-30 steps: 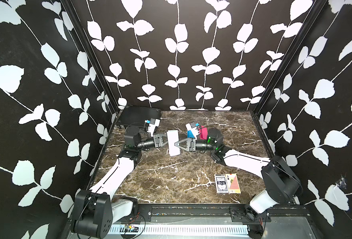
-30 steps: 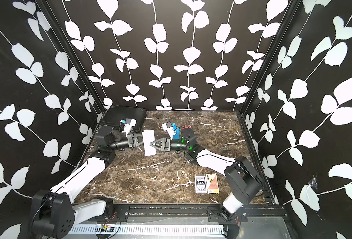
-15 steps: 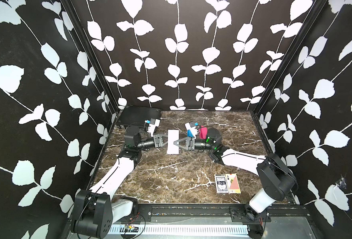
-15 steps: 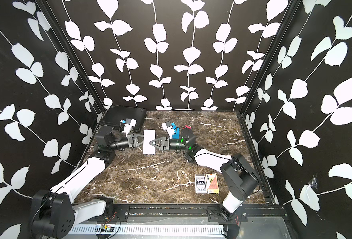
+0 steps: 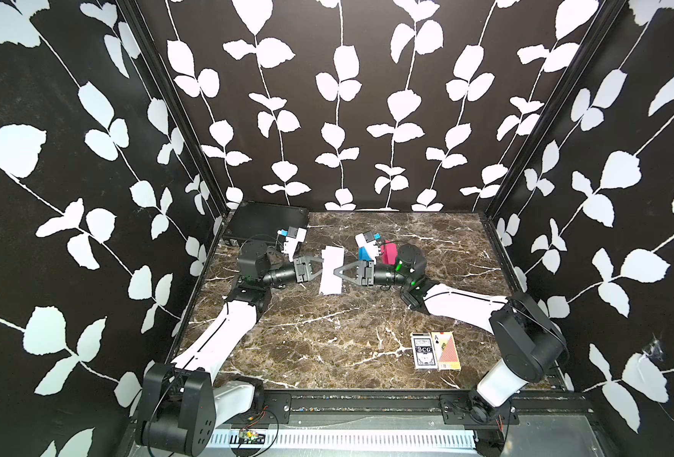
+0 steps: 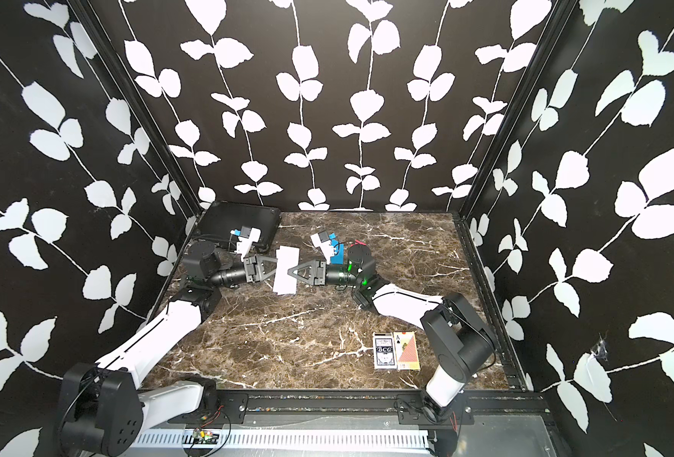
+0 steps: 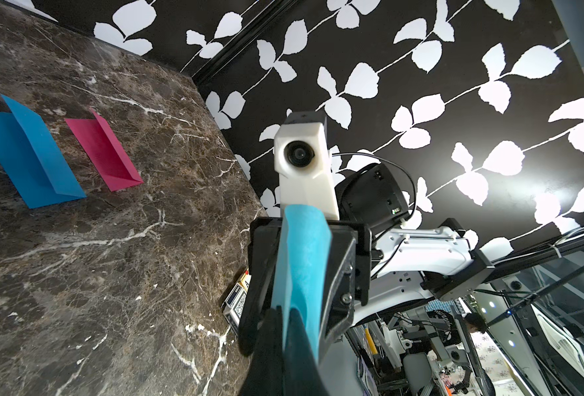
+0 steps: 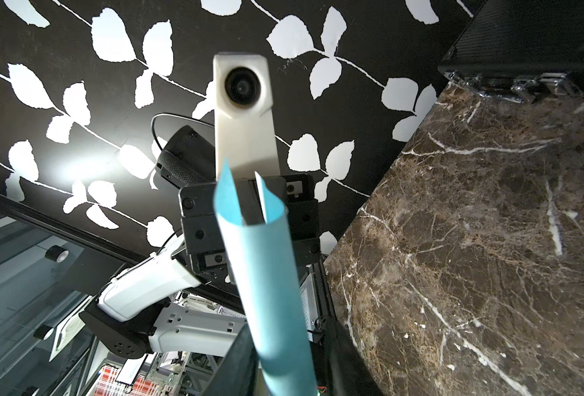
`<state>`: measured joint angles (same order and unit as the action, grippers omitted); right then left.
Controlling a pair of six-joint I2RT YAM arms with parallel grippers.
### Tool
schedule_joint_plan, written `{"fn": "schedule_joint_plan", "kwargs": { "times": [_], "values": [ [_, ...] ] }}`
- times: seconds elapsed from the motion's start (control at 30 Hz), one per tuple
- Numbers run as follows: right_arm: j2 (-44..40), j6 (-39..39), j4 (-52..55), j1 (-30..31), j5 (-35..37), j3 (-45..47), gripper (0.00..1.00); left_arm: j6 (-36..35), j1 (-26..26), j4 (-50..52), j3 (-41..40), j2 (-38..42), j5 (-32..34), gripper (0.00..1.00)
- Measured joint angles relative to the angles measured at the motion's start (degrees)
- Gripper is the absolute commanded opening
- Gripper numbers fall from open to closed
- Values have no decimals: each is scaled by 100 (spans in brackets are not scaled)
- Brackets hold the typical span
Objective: Fold the square paper along the opposite sides
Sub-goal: Fold the paper.
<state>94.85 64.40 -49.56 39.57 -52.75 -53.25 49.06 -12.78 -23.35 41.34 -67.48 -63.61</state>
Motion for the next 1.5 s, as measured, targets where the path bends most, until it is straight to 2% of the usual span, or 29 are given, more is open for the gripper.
{"fn": "schedule_joint_plan", "kwargs": {
  "times": [0.5, 0.93, 1.27, 1.4, 1.5],
  "values": [
    [24, 55, 9, -35, -136, 0, 26, -24, 0, 28, 0, 0, 0, 0],
    [24, 79, 11, -35, -133, -7, 13, -76, 0, 48, 0, 0, 4, 0],
    [24, 72, 17, -55, -131, -7, 10, -450, 22, 695, 205, 59, 149, 0],
    [24, 68, 55, -70, -133, -7, 10, -647, 212, 1113, 317, 212, 280, 40],
    [24, 42, 92, -87, -136, -7, 10, -730, 472, 1401, 400, 420, 424, 59]
  ]
}}
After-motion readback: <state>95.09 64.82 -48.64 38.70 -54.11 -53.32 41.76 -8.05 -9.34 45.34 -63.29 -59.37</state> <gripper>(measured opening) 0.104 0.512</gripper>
